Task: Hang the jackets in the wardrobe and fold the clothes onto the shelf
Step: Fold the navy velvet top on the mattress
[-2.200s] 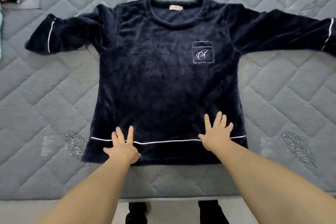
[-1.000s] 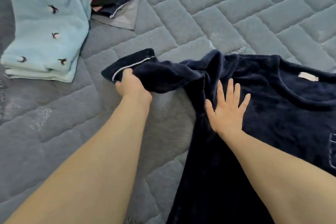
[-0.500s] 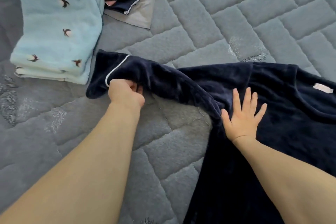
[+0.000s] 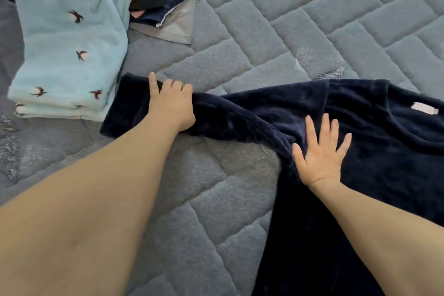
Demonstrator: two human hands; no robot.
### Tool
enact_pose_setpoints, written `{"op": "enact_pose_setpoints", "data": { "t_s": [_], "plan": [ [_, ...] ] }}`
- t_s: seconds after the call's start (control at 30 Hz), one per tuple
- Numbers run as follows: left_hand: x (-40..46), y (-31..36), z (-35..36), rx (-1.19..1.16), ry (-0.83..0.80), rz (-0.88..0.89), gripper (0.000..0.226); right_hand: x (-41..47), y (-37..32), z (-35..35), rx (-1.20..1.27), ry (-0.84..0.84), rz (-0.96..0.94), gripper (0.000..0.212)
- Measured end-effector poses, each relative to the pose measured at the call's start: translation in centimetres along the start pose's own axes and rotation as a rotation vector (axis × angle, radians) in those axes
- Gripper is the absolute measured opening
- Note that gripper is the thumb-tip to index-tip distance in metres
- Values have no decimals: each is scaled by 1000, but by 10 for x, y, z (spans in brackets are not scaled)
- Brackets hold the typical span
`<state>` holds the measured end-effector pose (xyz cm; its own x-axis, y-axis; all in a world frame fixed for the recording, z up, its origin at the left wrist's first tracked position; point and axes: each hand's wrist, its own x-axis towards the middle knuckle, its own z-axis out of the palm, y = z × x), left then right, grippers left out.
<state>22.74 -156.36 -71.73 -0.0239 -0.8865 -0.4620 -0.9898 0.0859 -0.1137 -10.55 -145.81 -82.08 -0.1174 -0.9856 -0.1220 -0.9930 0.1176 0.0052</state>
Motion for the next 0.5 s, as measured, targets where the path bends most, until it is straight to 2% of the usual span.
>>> {"op": "enact_pose_setpoints", "data": {
  "t_s": [0.03,0.1,0.17,0.23,0.27,0.3,0.33,0.37,0.4,0.43,0.47,0.5],
  "plan": [
    [-2,4,0,51,35,37,39,0,0,1,-2,5,-2,72],
    [-14,6,-10,-17,176,172,19,1,0,-1,-4,5,-1,72],
    [-25,-7,-27,-78,386,314,17,0,-2,-5,-7,-17,1,72],
    [-36,-24,-45,51,682,459,15,-1,-3,-8,-16,-30,7,71],
    [-45,-33,-47,167,772,554,12,-2,-3,-8,-18,-33,7,71],
    [-56,-38,-43,297,781,661,9,-2,-3,-8,-20,-36,7,71],
    [-70,-41,-32,401,673,729,8,-2,-3,-8,-22,-37,8,71],
    [-86,-42,-19,463,457,725,9,-2,-2,-8,-24,-34,9,71],
    [-103,-39,-7,481,121,585,12,-2,-2,-8,-20,-33,6,71],
    [-114,-37,5,436,-203,358,21,-2,-2,-7,-12,-29,-1,71],
    [-118,-35,17,361,-418,128,30,-2,-2,-5,-2,-22,-4,71],
    [-115,-31,26,265,-470,3,32,-1,-1,-4,6,-16,-6,71]
  ]
}}
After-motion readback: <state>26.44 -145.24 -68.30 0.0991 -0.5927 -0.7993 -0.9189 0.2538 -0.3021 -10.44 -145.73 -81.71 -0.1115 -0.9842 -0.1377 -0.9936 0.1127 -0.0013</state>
